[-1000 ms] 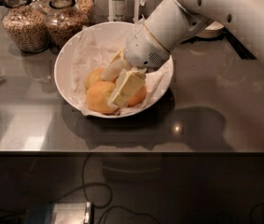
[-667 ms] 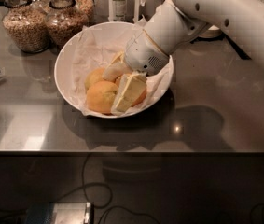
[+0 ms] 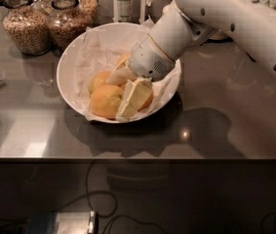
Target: Pick orange from white bowl
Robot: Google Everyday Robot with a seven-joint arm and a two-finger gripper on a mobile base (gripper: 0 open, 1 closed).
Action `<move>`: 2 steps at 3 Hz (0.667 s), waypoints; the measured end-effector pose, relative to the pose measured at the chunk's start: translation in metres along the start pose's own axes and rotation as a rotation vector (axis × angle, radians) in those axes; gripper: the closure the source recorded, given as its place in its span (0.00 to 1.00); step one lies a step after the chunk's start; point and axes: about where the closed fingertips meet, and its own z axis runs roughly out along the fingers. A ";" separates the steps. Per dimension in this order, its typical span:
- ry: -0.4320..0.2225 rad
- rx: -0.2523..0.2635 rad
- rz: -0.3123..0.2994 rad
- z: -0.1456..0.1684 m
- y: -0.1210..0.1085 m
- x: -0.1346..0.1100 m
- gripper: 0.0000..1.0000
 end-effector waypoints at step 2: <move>-0.010 -0.010 0.006 0.004 -0.013 0.002 0.34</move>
Offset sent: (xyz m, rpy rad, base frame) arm 0.0333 0.0065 -0.0156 0.0147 0.0343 0.0019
